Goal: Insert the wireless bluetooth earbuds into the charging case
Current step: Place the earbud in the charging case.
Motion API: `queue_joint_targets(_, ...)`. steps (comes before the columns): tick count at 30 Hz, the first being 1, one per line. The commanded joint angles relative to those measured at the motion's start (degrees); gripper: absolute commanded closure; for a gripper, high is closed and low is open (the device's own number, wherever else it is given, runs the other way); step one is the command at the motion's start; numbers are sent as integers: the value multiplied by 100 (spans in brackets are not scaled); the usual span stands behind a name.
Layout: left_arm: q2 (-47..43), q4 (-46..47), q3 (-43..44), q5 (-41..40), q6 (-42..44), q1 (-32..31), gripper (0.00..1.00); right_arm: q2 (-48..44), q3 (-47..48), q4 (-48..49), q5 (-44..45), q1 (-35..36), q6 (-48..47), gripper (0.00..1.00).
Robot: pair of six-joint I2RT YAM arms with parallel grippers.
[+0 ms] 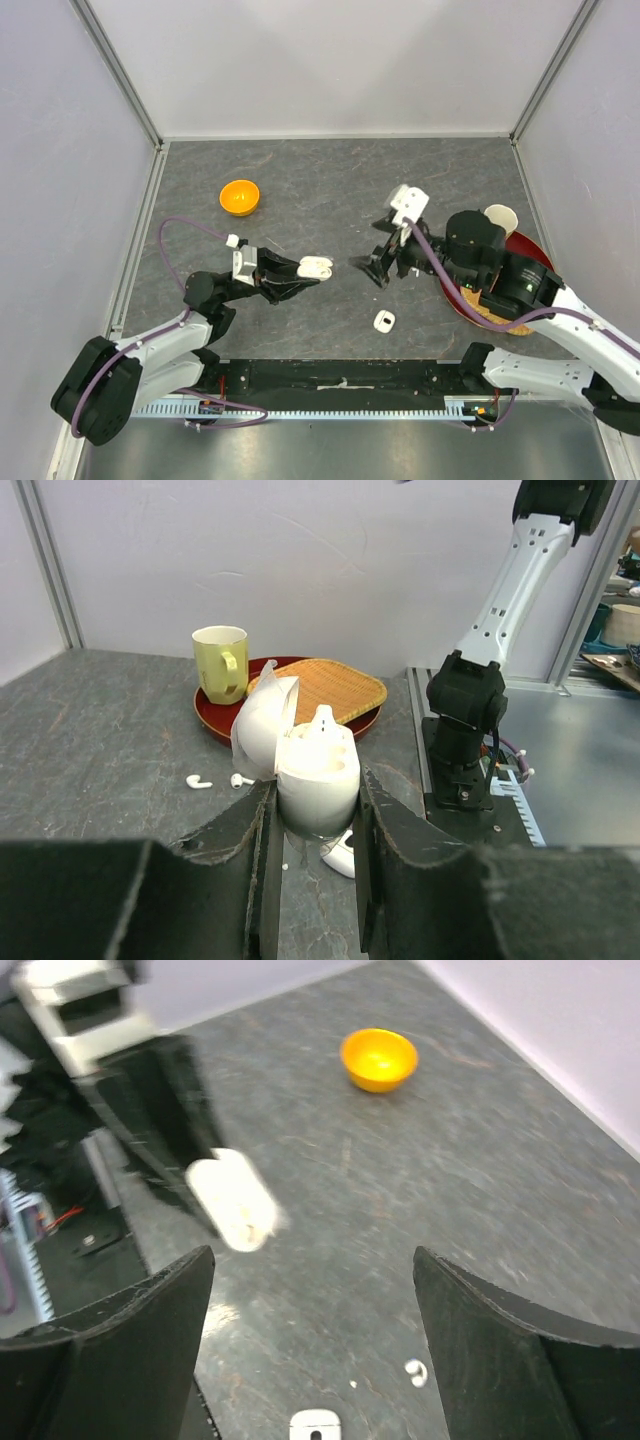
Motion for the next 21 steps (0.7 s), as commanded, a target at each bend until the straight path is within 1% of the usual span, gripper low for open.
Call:
queue_joint_targets(1,-223,138,16,-129,196,4,98,-358,-389,396,673,-878,563,11)
queue_joint_targets(3,-337,119,-28,-147,205,4,98,-403,-520,335,497,-1285,721,9)
queue_joint_targets(4,-363,93,-45,-156,213,4,98,-386,-582,317,331,-1643,775,9)
queue_joint_targets(6,-478,23,-81,-164,240,4,98,-281,-722,265,286,-1953,932,8)
queue_joint_targets(7,-521,-30,-81,-156,283,4,98,-106,-767,247,111,-2268,985,8)
queue_joint_targets(9,-661,-223,-81,-147,336,4,98,123,-916,255,-196,-2673,1126,8)
queue_joint_targets(10,-715,-284,-81,-156,389,4,98,403,-969,255,-711,-3171,1257,7)
queue_joint_targets(11,-776,-416,-89,-165,433,4,98,579,-1022,247,-1082,-3411,1267,2)
queue_joint_targets(12,-864,-460,-89,-191,459,4,98,781,-1074,186,-1373,-3622,1276,2)
queue_joint_targets(13,-899,-513,-89,-200,520,4,98,1227,-1023,81,-1445,-3746,1485,2)
queue_joint_targets(14,-935,-574,-89,-226,538,4,98,1449,-874,-51,-1324,-3826,1557,2)
queue_joint_targets(16,-961,-593,-81,-226,565,4,98,1879,-864,-263,-1174,-3835,1575,2)
queue_joint_targets(18,-979,-593,-72,-217,565,4,98,2118,-890,-333,-666,-3835,1619,2)
queue_joint_targets(20,-944,-593,-63,-217,574,4,98,2373,-1021,-255,-323,-3835,1636,2)
queue_joint_targets(21,-926,-593,-63,-200,582,4,98,2453,-1066,-150,-286,-3835,1636,2)
